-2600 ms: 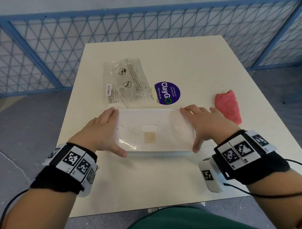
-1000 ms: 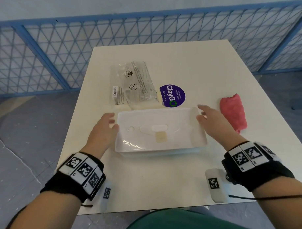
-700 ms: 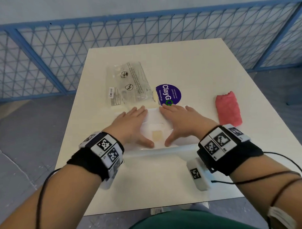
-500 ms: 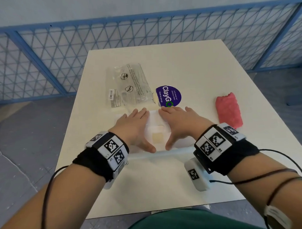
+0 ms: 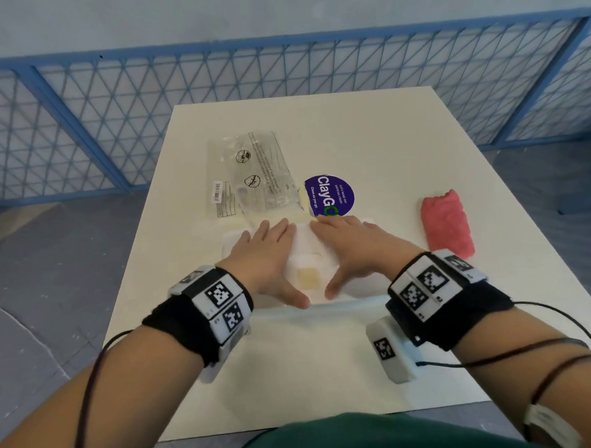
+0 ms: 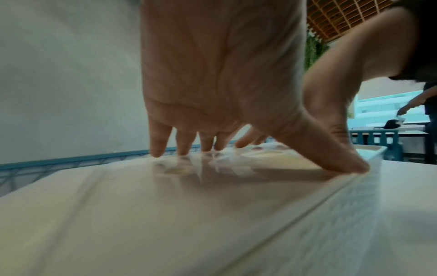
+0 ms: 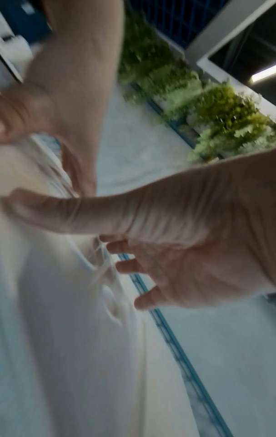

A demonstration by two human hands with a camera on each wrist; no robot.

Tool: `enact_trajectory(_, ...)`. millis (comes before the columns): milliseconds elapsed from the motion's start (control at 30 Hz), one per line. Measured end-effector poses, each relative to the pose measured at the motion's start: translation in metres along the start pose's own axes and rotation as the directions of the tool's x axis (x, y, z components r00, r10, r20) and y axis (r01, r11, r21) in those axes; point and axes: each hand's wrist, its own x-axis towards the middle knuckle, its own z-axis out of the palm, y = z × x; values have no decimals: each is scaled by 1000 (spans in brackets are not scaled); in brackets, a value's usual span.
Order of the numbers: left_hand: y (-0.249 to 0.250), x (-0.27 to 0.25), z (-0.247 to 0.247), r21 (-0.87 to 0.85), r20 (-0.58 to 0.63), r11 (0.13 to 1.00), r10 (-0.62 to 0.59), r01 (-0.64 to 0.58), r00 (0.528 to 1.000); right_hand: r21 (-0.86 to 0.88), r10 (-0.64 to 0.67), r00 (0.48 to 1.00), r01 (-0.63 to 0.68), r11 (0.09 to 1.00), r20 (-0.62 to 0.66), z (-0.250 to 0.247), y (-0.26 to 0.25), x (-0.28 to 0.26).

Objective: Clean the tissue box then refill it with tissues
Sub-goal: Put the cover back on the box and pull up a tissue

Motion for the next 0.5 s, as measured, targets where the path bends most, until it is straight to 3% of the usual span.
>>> enact_trajectory(100,-23,-9,-6,-205,-115,971,-145,120,983,330,272,954,-219,918,-126,-1,32,-3)
enact_trajectory(167,-45,-15,-12,-247,-117,920,-341,305,933,423,413,910,-386,820,28,1,53,-10)
enact_trajectory(233,-62,-21,-13,-299,57,848,-443,438,895,561,402,884,-463,686,239,6,65,-16)
enact_trajectory(267,-68,-23,-11,-375,155,809,-428,454,891,638,370,883,-466,613,290,6,66,-19)
enact_trajectory(333,-71,-25,-5,-582,240,685,-371,439,897,720,352,886,-454,526,302,6,62,-22)
enact_trajectory(500,-62,-28,-6,-891,199,317,-369,324,908,817,351,912,-363,447,213,-6,50,-33)
